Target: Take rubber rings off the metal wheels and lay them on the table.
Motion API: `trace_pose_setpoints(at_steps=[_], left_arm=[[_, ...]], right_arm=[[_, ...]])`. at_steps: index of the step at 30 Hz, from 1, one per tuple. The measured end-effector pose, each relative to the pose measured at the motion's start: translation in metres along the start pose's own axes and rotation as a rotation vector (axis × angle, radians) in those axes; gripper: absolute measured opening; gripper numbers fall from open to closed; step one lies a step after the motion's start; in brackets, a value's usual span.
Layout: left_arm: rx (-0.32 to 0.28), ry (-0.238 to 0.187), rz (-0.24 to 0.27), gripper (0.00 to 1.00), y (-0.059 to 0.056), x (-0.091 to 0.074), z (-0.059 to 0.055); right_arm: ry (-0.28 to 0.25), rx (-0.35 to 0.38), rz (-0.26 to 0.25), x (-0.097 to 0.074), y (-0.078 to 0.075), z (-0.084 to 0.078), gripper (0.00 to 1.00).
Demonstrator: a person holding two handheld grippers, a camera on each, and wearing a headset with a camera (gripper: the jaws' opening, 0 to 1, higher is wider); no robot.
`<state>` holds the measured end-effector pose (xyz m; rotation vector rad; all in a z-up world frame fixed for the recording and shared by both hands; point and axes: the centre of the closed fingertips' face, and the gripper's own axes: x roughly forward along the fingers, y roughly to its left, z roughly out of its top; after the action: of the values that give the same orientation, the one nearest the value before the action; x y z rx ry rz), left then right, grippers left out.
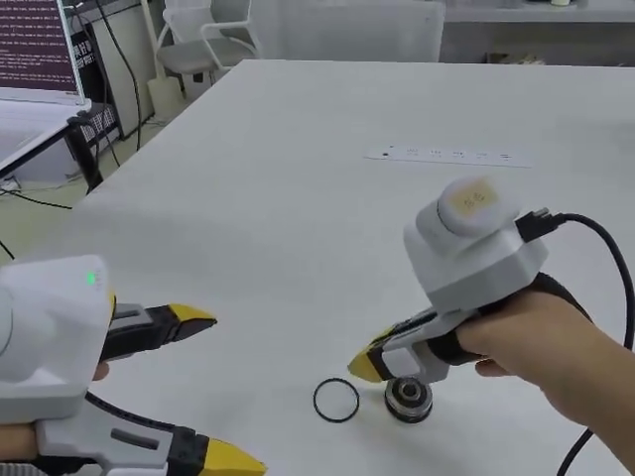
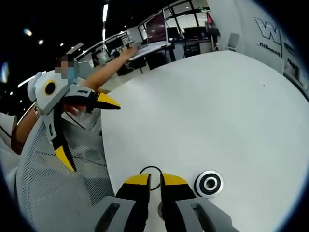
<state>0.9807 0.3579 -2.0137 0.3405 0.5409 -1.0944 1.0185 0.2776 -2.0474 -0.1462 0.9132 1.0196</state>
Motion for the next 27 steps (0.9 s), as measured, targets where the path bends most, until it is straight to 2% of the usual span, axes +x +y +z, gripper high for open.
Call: trace_pose_setpoints(at_steps=[10, 13, 20, 27], left_arm=[[-0.002, -0.001, -0.008, 0.85, -0.002, 0.000, 0.000], [-0.001, 0.000, -0.014, 0.85, -0.003, 0.001, 0.000], [-0.001, 0.000, -0.026, 0.85, -0.004, 0.001, 0.000], [0.007, 0.011, -0.038, 0.85, -0.007, 0.002, -0.002]], right_arm=[[-0.052, -0.032, 0.007, -0.013, 0.006, 0.016, 0.06], [-0.071, -0.065, -0.020, -0.023, 0.004, 0.023, 0.07], [-0.131, -0.088, -0.038, -0.047, 0.005, 0.035, 0.08], [-0.178, -0.104, -0.059, -0.070, 0.000, 0.036, 0.09]])
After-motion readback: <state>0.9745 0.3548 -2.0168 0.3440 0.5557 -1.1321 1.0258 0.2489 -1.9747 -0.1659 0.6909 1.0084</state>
